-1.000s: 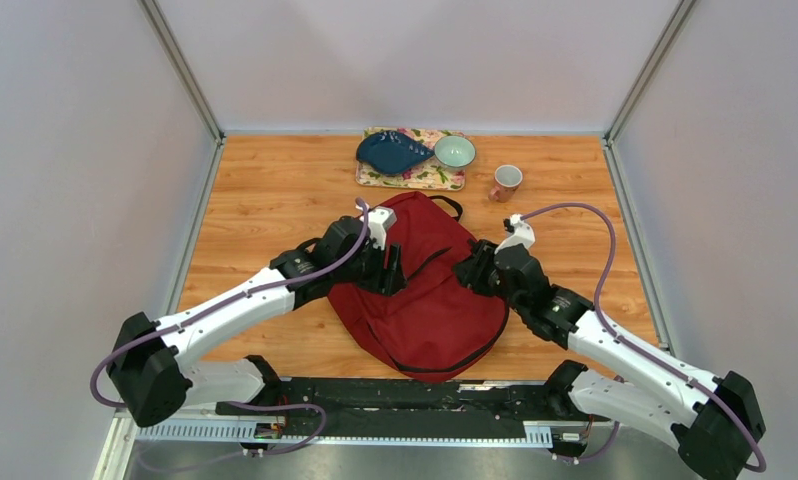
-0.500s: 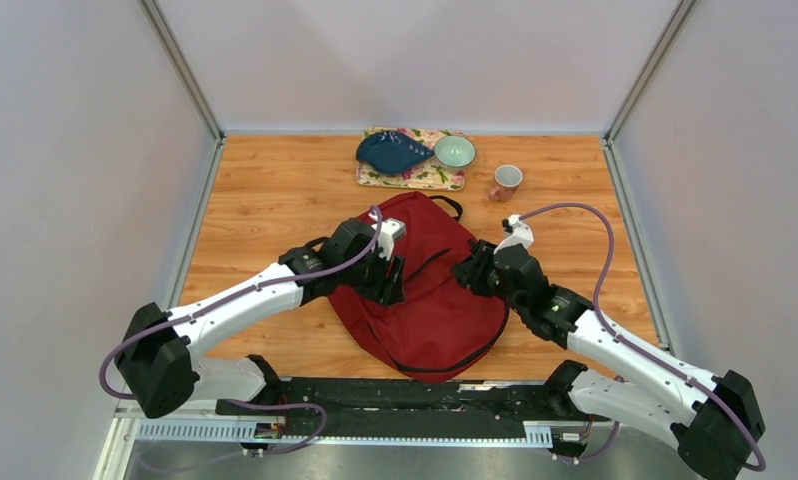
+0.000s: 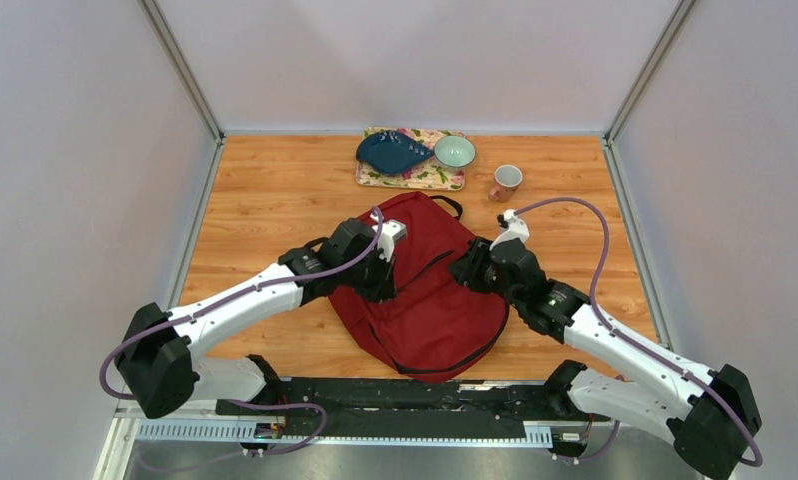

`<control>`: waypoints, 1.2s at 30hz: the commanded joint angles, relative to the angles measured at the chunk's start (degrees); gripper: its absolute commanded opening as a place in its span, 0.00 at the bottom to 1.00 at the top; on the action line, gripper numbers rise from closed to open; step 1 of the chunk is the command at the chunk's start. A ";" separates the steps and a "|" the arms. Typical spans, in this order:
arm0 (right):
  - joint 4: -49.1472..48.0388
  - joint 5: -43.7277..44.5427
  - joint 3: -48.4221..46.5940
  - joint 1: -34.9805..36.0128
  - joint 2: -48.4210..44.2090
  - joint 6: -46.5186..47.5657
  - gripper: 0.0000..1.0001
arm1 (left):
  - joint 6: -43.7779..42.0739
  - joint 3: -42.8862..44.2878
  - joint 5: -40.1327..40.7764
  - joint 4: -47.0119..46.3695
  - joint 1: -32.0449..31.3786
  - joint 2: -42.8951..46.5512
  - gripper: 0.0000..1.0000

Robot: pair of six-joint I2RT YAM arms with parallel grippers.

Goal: Pack the student bag
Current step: Adjust the student bag at the center of the board.

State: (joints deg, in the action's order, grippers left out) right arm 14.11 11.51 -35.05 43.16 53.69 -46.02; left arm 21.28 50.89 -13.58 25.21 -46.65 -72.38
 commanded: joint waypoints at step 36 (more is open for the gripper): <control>0.49 -16.68 -23.22 -0.88 24.80 15.35 0.23 | -2.64 -4.67 -10.50 -8.25 -0.37 6.47 0.00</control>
State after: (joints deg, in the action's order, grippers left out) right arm 19.16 0.40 -55.46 42.54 81.21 -31.75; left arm 19.33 45.41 -17.56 18.44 -46.50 -65.39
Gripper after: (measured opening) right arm 0.217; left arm 0.007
